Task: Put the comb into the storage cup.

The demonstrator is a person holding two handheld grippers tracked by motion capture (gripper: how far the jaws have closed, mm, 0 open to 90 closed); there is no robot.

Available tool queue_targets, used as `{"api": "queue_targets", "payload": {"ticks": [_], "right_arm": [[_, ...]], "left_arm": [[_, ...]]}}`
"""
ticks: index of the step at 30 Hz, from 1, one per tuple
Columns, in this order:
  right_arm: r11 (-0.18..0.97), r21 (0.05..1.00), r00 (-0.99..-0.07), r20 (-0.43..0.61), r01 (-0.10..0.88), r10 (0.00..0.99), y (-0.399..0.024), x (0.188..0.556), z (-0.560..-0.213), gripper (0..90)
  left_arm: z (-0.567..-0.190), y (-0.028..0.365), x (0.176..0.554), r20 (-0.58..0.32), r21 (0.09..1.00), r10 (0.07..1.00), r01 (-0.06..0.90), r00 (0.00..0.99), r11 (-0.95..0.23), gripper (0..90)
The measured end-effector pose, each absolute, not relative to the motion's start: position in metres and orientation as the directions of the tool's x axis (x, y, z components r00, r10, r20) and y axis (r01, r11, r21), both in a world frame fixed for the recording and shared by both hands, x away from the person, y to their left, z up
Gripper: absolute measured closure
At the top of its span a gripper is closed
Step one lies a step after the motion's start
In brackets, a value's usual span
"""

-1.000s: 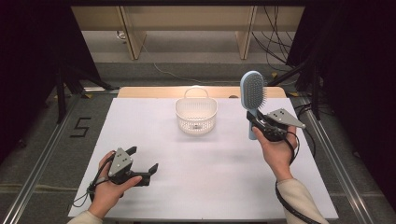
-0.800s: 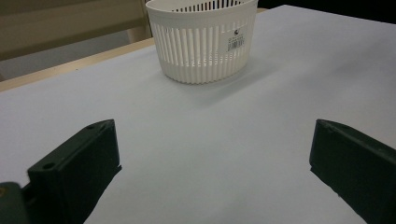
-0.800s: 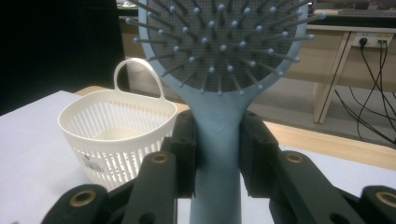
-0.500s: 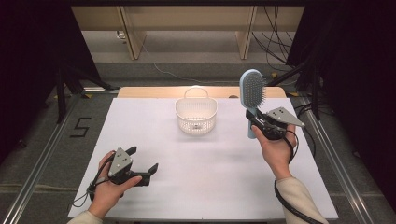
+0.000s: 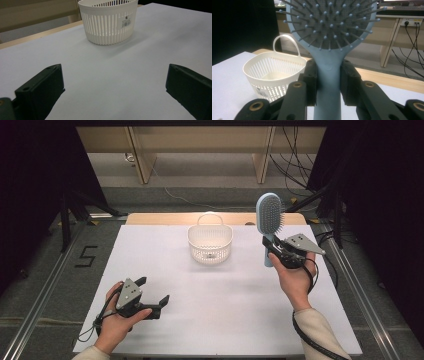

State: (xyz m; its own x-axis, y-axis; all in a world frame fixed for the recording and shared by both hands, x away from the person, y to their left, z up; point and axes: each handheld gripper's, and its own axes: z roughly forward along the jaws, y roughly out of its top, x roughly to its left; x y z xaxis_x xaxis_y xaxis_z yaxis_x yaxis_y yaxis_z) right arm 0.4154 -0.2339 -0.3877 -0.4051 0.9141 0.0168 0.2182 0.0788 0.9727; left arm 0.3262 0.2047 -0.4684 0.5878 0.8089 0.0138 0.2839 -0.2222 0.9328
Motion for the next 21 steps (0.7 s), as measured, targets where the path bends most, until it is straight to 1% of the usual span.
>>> {"api": "queue_targets", "payload": {"ticks": [21], "right_arm": [[0.070,0.974,-0.409,0.024,0.213,0.912,-0.2293,0.4198,-0.3854,70.4]], "left_arm": [[-0.4685,0.2047,0.3263,0.013,0.933,0.809,0.284,0.587,-0.222,1.2]]}}
